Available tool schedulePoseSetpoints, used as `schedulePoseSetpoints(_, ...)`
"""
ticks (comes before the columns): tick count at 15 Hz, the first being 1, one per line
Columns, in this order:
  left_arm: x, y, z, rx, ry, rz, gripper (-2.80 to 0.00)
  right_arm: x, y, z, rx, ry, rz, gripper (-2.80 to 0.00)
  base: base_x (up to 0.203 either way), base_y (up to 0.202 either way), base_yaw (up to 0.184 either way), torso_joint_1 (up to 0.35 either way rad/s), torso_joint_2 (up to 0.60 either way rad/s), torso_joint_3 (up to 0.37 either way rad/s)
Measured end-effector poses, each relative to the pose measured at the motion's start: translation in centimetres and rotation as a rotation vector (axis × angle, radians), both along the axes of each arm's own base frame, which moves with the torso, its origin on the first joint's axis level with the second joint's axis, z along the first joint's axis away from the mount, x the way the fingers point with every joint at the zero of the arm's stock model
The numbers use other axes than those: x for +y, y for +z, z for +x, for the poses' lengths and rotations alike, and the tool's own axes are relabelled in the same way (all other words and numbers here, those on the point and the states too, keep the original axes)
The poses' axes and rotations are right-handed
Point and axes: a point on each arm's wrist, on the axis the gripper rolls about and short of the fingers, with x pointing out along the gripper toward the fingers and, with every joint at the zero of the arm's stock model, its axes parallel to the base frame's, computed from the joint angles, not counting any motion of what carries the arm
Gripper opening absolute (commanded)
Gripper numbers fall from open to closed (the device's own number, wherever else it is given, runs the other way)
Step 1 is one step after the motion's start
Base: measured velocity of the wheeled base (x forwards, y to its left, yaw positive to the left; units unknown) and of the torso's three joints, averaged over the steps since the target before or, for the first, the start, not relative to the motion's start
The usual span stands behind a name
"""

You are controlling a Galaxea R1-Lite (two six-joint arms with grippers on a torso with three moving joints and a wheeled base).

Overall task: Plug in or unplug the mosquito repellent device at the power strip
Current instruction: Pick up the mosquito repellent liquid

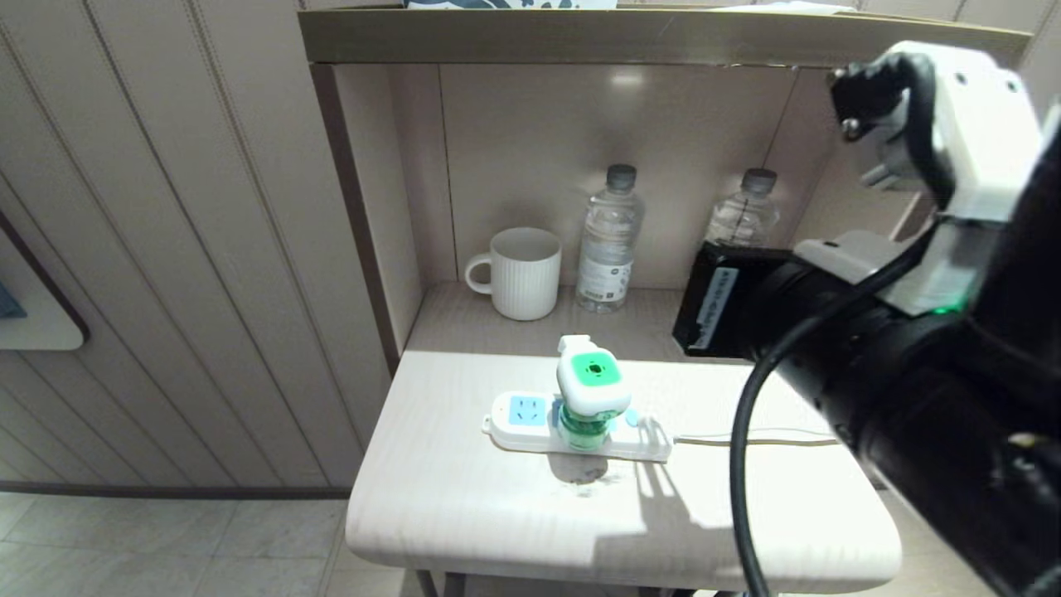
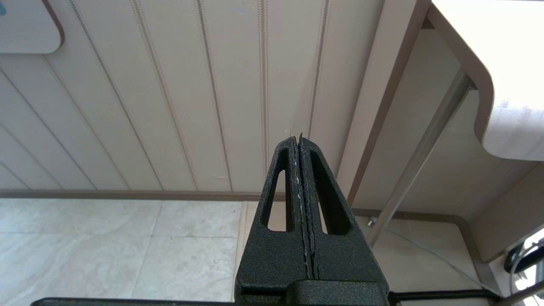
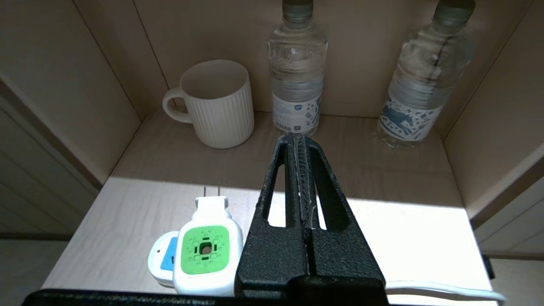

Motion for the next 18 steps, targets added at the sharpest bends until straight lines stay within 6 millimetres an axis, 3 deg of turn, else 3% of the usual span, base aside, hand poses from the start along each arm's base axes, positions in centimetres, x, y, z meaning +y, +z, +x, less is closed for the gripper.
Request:
schedulePoseSetpoints(3, 0.0, 0.0, 0.0, 0.000, 0.000, 0.000, -2.80, 1.0, -2.2, 0.5, 0.000, 0.002, 0.003, -2.80, 0.000, 0.000, 0.000, 0.000, 0.00, 0.000)
schedulePoseSetpoints(4, 0.0, 0.0, 0.0, 0.000, 0.001, 0.000, -2.80, 1.3, -2.7, 0.6, -0.002, 0.002, 0.007, 0.00, 0.000, 0.000, 0.000, 0.000, 0.00, 0.000)
schedulePoseSetpoints(8, 0.0, 0.0, 0.0, 0.000, 0.000, 0.000, -2.80, 2.4, -4.5, 1.0, 0.002, 0.007, -0.014, 0.00, 0.000, 0.000, 0.000, 0.000, 0.00, 0.000)
schedulePoseSetpoints(18, 0.0, 0.0, 0.0, 0.000, 0.000, 0.000, -2.80, 4.2, -6.8, -0.1, -0.018, 0.071, -0.018, 0.00, 0.000, 0.000, 0.000, 0.000, 0.00, 0.000)
